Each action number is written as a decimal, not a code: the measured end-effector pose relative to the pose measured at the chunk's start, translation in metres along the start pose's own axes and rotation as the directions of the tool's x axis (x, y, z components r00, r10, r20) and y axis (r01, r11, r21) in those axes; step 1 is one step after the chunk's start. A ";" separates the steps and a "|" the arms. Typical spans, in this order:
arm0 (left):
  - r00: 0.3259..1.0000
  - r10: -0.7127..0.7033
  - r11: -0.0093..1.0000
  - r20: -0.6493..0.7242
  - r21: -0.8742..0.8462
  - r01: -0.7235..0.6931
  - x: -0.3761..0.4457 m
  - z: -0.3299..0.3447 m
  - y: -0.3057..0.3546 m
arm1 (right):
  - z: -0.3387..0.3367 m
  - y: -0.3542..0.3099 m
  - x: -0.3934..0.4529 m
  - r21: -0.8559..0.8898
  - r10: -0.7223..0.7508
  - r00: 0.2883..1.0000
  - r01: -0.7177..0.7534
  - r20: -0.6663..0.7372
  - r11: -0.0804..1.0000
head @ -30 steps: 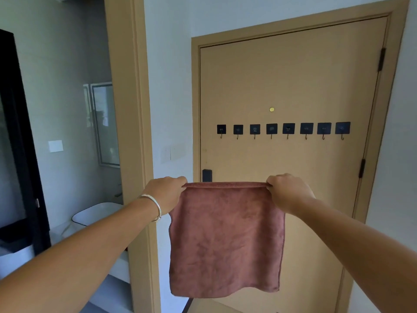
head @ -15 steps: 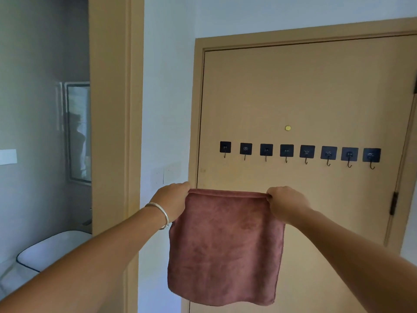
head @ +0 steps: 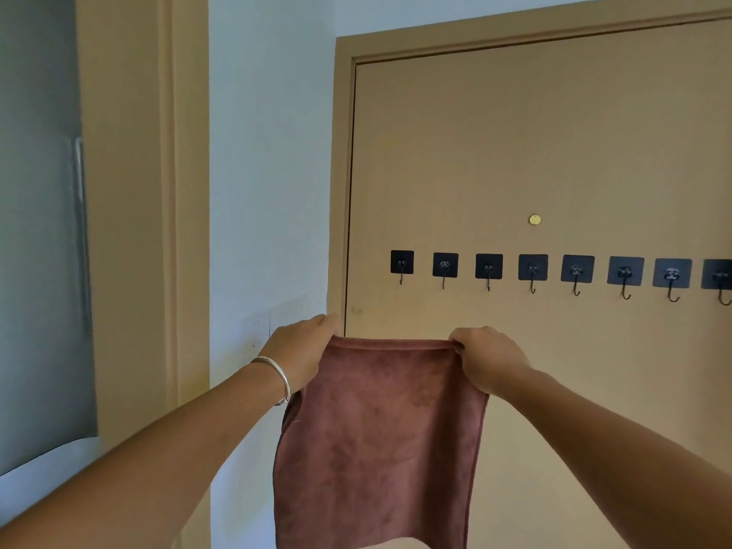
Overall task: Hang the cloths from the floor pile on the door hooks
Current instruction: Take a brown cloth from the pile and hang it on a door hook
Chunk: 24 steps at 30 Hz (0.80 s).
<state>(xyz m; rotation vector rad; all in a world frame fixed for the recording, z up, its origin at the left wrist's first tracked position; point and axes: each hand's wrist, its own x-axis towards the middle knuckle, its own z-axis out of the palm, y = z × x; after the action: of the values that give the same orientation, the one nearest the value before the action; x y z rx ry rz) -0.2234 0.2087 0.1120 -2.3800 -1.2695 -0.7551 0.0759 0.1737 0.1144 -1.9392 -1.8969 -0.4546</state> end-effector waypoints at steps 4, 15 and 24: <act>0.995 0.095 0.995 0.017 0.027 -0.095 0.045 0.037 -0.013 | 0.024 0.020 0.048 0.072 -0.077 0.997 0.077 0.009 0.994; 0.987 0.133 0.990 0.089 0.033 -0.136 0.152 0.118 -0.049 | 0.074 0.063 0.159 0.000 -0.440 0.893 0.442 0.100 0.897; 0.980 0.173 0.980 0.095 0.083 -0.181 0.217 0.156 -0.062 | 0.104 0.062 0.212 -0.205 -0.394 0.908 0.416 0.141 0.886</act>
<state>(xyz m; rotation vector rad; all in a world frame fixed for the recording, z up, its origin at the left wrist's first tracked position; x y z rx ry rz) -0.1296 0.4666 0.1195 -2.4348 -1.0811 -0.5333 0.1402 0.4092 0.1237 -1.7127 -2.4207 -0.7451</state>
